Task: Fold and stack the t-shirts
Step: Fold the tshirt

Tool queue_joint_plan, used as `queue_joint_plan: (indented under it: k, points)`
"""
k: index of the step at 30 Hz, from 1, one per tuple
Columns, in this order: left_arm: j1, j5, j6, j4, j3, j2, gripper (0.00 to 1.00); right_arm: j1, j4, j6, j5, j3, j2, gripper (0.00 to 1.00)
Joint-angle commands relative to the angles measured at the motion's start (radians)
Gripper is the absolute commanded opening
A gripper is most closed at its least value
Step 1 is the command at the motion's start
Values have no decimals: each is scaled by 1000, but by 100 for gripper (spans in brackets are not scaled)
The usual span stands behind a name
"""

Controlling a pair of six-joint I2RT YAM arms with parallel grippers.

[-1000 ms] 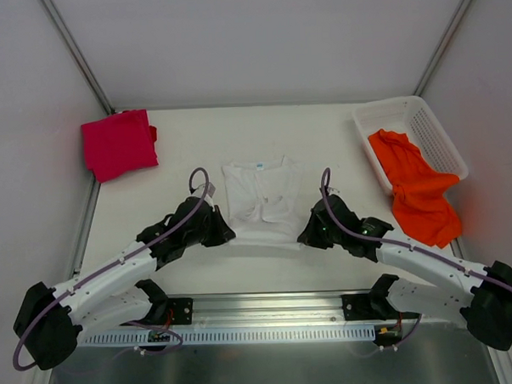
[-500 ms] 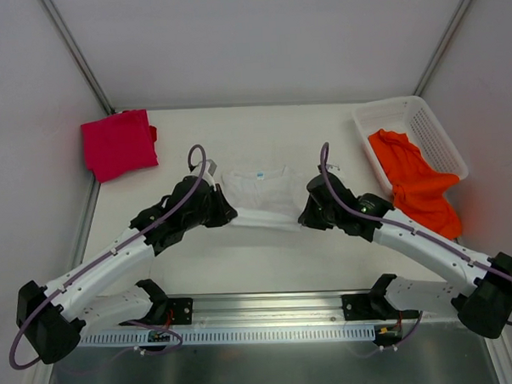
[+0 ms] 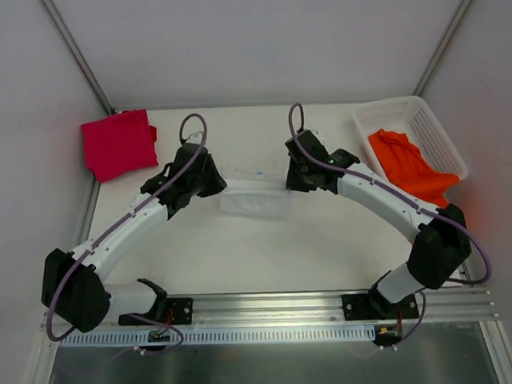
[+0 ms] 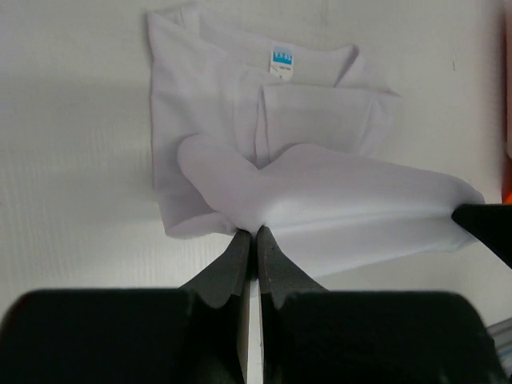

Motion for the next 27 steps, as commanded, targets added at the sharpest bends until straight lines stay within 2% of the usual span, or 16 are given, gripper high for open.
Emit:
queue_joint_plan:
  k: [1,13,24,26,27]
  points:
    - [64,7,42,53,65,63,0,-51,-33,-79,-13,98,74,1]
    - [177,108,59,241,209,418,0,-151,-16,-113,-44,247,295,0]
    - [233,160,94,274,404,691,0,-243,33,-102,-84,317,476,1]
    - [245,168,91,274,430,734,0,-260,37,-99,-99,339,519,11]
    - [248,171,89,275,436,746,0,-265,42,-98,-104,343,533,20]
